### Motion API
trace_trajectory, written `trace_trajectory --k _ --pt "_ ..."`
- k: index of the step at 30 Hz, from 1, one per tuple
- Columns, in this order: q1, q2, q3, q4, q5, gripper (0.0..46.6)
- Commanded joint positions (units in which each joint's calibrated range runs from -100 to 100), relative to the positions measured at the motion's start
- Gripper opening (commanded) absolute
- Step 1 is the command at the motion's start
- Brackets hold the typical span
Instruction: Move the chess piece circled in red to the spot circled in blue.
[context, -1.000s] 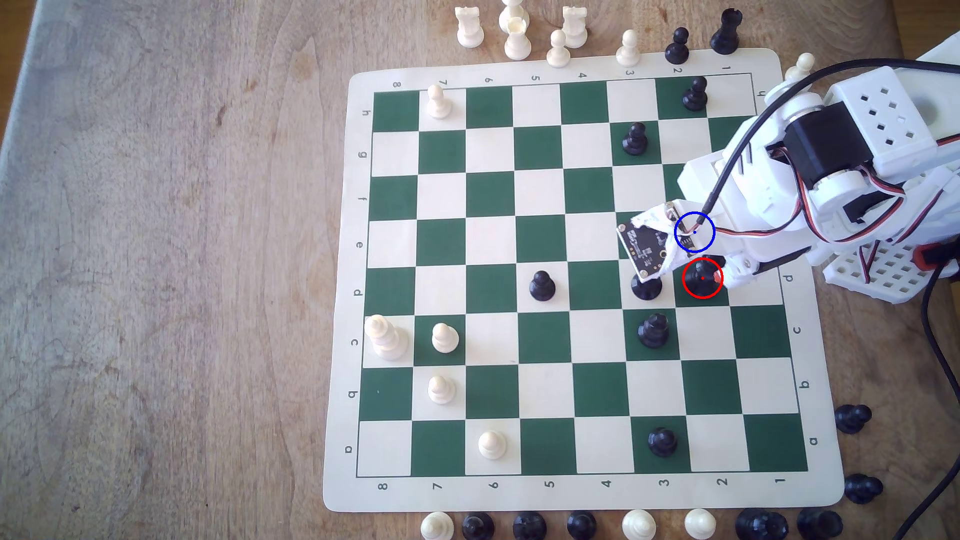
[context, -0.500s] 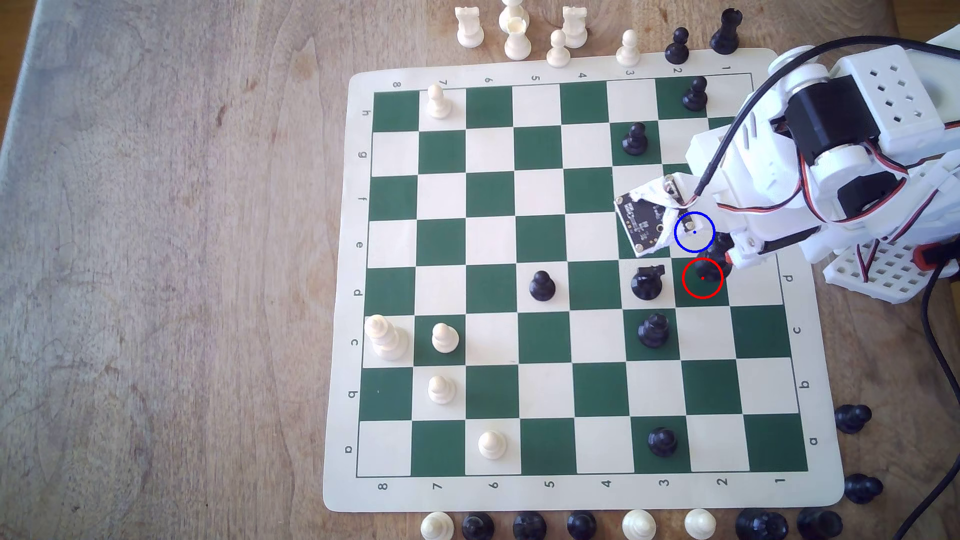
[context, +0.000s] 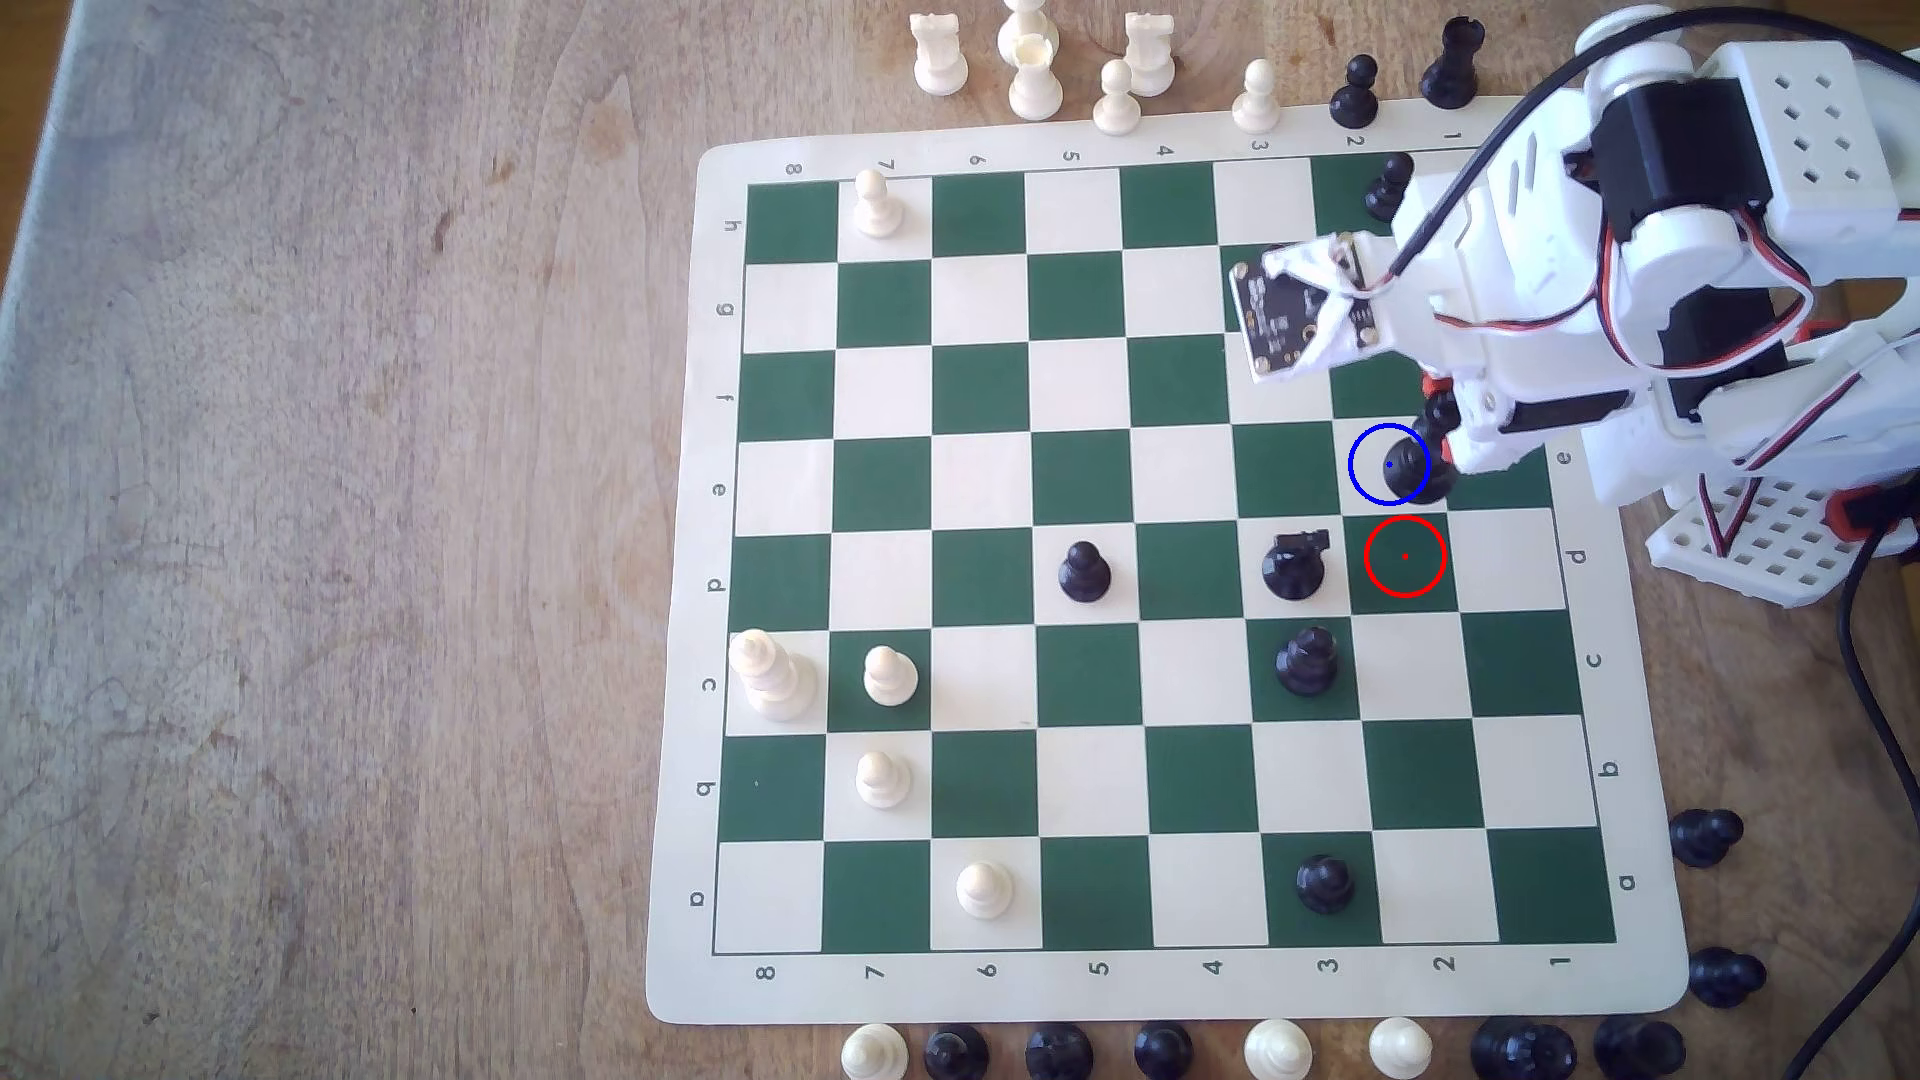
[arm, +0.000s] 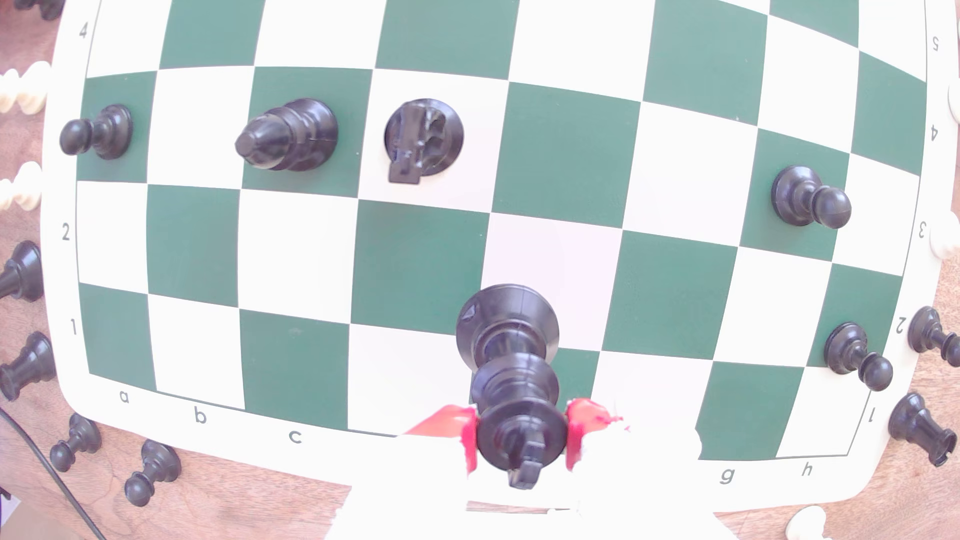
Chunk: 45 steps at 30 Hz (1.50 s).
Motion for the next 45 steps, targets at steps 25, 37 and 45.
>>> trace_trajectory --k 25,37,45 --pt "4.53 -0.53 10.19 -11.08 1.42 0.7" --pt "5.16 1.26 10.28 -11.49 2.05 0.7" --pt "5.0 1.68 11.09 -12.47 2.05 1.1"
